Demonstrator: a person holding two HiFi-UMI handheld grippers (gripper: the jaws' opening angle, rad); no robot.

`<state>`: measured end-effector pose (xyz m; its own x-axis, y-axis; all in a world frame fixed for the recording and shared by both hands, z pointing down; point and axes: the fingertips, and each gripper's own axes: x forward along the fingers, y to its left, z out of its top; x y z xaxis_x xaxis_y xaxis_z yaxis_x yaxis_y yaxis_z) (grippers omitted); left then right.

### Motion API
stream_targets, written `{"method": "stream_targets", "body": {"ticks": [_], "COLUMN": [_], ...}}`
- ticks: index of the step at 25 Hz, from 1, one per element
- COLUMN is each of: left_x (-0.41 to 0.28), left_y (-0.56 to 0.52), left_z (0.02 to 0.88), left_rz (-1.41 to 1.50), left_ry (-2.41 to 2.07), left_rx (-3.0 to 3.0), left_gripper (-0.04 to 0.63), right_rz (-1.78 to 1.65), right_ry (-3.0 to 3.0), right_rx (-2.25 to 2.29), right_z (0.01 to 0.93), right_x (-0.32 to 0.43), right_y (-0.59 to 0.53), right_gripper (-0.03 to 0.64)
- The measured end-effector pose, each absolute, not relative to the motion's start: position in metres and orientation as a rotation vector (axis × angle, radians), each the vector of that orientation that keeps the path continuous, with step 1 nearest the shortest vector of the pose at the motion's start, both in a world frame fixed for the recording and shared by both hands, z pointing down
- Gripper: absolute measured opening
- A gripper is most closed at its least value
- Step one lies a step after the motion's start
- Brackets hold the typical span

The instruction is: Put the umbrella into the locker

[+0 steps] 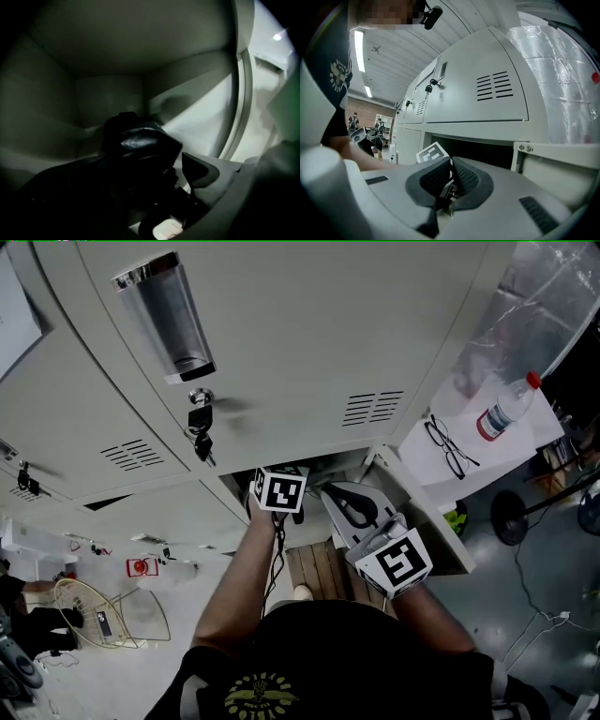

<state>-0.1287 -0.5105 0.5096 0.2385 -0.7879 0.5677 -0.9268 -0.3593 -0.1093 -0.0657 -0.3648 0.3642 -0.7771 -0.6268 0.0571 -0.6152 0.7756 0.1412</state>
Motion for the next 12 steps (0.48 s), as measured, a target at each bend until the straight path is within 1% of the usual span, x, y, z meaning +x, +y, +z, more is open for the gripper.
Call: {"method": "stream_targets", "body": {"ticks": [12], "left_x": [-0.113], "left_y": [-0.488], "left_z": [0.491], "left_rz": [0.69], "left_ry": [-1.559], "left_rx": [2.316], "left_gripper": [0.426], "right_rz": [-0.163], "right_ry": [-2.88], "right_rx": [0.986], "right_z": [0.363], "right_x": [-0.068], "right_y": [-0.351], "right_gripper": [0.035]}}
